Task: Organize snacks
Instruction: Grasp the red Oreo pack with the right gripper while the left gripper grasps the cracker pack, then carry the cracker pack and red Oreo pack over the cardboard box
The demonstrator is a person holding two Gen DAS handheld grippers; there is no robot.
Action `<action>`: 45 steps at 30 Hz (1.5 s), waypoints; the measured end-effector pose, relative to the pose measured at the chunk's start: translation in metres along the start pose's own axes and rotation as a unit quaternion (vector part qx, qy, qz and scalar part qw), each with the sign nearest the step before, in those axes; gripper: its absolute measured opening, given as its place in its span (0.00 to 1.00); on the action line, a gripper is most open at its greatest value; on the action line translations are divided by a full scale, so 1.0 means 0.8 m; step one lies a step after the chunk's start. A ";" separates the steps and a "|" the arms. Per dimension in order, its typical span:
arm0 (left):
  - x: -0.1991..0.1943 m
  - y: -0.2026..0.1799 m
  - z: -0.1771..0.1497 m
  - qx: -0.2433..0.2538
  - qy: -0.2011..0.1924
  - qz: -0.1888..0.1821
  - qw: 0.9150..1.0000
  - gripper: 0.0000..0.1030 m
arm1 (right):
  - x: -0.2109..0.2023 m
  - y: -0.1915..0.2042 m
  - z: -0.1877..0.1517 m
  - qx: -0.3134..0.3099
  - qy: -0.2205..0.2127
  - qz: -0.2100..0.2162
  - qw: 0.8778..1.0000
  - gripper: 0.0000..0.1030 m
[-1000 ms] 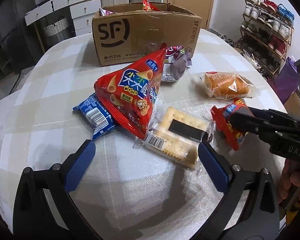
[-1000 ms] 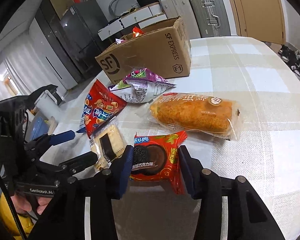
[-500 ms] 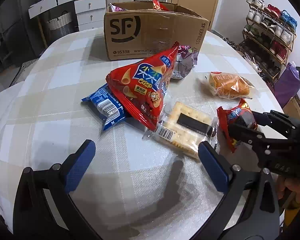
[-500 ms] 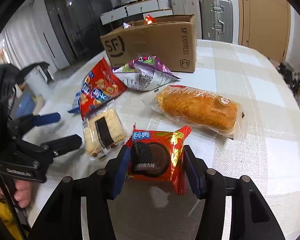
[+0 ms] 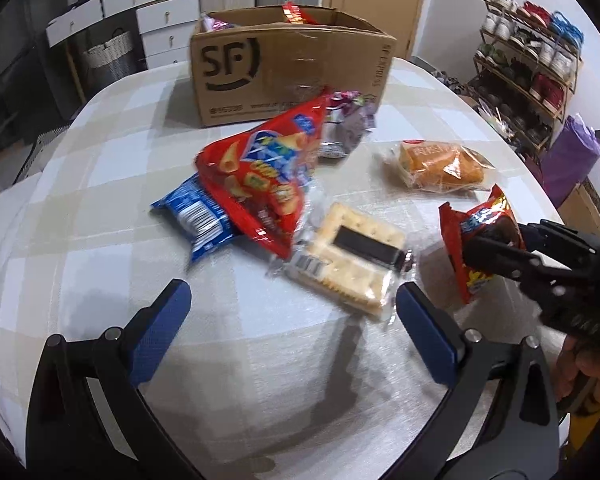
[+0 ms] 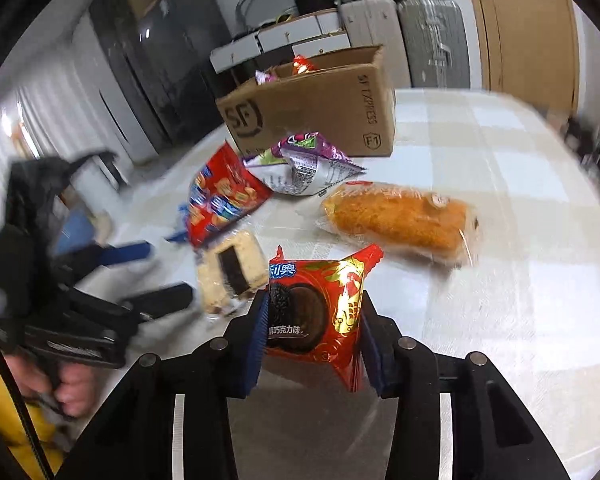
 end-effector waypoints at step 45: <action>-0.036 -0.009 -0.013 0.031 0.011 -0.098 0.995 0.60 | -0.037 -0.034 -0.005 0.094 -0.061 0.085 0.990 0.41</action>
Point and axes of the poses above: each gripper's, at about its wrist camera, not at the fingertips, and x roughly the way its jaws point, y to its left, z to its top, the point moved 6 cm from there along x, roughly the way its jaws point, and after that the axes turned 10 degrees about z, right-handed, at the moved point
